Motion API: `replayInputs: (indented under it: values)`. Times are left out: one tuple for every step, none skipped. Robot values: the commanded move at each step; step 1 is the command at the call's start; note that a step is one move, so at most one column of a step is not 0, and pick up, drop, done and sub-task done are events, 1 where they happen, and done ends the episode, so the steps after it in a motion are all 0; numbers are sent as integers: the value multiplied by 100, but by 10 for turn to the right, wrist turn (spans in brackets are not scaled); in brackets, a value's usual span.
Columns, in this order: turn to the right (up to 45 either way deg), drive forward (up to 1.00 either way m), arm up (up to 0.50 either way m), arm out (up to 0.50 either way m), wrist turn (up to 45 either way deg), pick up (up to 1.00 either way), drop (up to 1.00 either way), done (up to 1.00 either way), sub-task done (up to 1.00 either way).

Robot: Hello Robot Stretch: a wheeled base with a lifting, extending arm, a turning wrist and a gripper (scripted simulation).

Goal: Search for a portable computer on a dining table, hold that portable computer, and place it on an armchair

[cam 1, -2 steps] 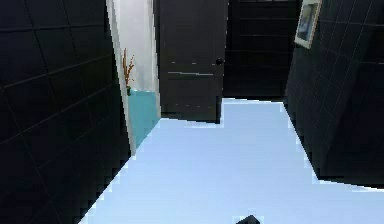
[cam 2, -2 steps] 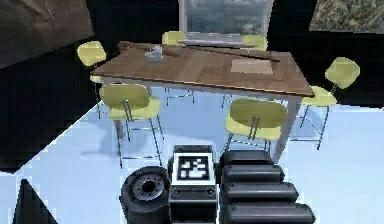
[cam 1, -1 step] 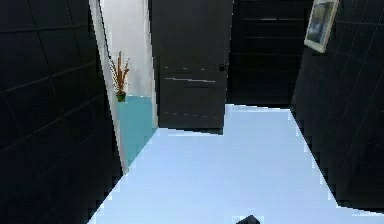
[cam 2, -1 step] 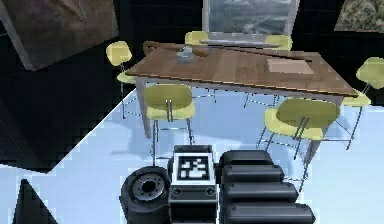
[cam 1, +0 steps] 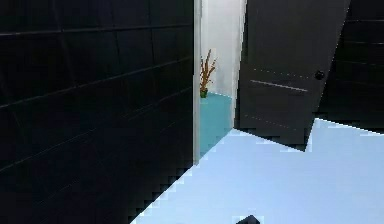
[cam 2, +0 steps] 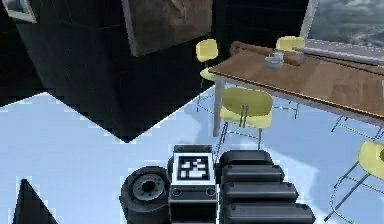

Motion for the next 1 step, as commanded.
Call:
replayInputs:
  values:
    - [0,20,0,0,0,0,0,0,0]
